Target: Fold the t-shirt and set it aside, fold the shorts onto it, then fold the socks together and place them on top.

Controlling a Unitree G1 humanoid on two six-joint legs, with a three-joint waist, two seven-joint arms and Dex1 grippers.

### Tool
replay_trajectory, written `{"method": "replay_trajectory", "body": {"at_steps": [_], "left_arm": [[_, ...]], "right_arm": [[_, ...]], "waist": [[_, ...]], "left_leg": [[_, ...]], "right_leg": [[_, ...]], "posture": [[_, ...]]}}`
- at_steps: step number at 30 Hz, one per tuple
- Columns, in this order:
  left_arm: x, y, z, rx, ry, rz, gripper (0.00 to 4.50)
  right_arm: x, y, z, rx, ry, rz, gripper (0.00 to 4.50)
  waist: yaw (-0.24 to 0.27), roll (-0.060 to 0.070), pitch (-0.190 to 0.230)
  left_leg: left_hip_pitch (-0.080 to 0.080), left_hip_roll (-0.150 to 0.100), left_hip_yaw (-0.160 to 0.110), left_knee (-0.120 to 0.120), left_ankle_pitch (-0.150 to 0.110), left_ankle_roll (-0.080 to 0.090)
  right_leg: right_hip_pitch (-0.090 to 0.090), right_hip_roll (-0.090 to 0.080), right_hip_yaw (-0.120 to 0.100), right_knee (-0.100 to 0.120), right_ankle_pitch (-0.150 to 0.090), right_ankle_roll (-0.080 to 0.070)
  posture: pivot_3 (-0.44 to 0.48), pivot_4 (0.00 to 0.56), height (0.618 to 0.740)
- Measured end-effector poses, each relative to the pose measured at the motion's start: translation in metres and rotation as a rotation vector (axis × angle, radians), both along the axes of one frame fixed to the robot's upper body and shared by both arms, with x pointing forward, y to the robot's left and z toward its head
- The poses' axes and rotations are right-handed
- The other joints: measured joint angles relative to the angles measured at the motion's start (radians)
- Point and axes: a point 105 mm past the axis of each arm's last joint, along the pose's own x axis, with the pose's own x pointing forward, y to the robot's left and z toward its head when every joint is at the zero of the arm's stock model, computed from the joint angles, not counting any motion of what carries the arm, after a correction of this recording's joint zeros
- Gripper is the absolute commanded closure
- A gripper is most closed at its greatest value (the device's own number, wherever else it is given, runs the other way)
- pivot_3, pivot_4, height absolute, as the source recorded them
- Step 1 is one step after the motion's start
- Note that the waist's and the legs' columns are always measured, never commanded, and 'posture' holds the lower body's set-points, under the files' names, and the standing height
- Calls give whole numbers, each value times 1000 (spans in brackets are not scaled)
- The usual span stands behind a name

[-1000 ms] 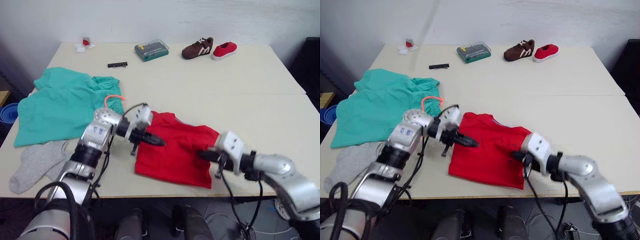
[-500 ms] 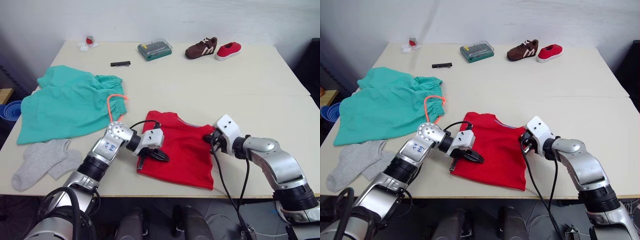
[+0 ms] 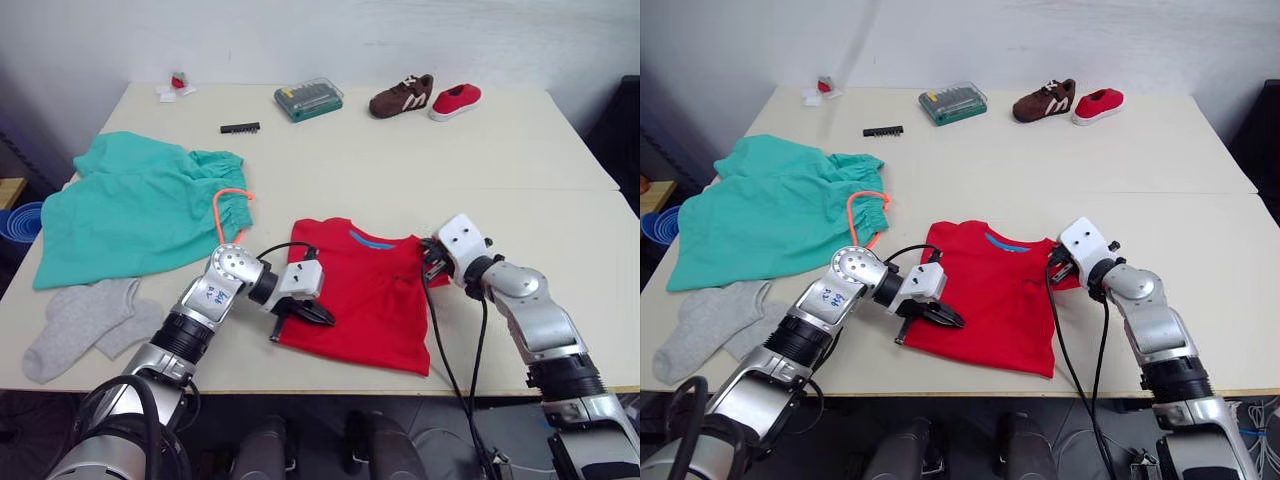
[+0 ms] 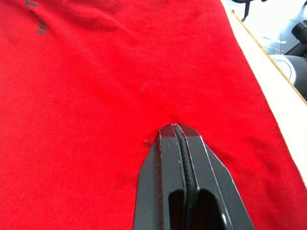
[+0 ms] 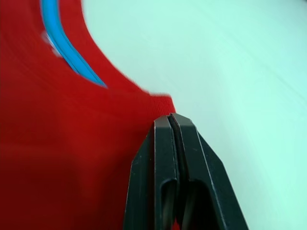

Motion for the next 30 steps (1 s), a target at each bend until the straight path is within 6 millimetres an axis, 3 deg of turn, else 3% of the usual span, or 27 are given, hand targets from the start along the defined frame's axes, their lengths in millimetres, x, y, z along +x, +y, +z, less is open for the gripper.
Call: {"method": "replay_trajectory", "body": {"at_steps": [2,4,8,11,17,24,26,30], "left_arm": [[1,0,1,-4,-3,9,4471],[1,0,1,-7,-2,11,4471],[2,0,1,-7,-1,15,4471],[2,0,1,-8,0,14,4471],[1,-1,2,-9,0,10,4471],[2,2,2,-4,-9,10,4471],[2,2,2,-5,-15,8,4471],[4,0,3,-21,-27,14,4471]], "right_arm": [[-26,16,19,60,-5,95,4500],[-44,26,21,80,23,150,4500],[-63,30,-28,18,220,151,4500],[-62,26,-48,-21,272,121,4500],[-33,-1,-46,-29,220,-54,4500],[-26,-46,-36,-11,207,-211,4500],[-30,-42,-32,23,213,-179,4500],[-45,-15,-20,82,216,-29,4500]], "waist": [[1,0,0],[1,0,0],[1,0,0],[1,0,0],[3,0,0],[21,0,0],[19,1,0],[19,1,0]], "left_leg": [[0,0,-1,0,0,1],[1,0,-1,0,-2,4],[1,0,-1,0,-4,7],[1,0,-1,0,-3,6],[1,0,-1,0,0,1],[1,-1,-2,0,-1,2],[1,-1,-2,-3,-1,2],[1,-1,-1,-9,0,2]], "right_leg": [[0,0,0,0,0,0],[1,0,0,-1,0,0],[1,0,0,-2,0,0],[1,0,0,-2,0,0],[2,0,0,-2,0,0],[3,-2,0,-5,1,2],[2,-2,0,-5,1,2],[0,0,-1,-5,0,1]], "posture": [[0,150,740],[0,150,740],[0,150,740],[0,150,740],[0,150,740],[0,150,740],[0,150,740],[0,150,740]]}}
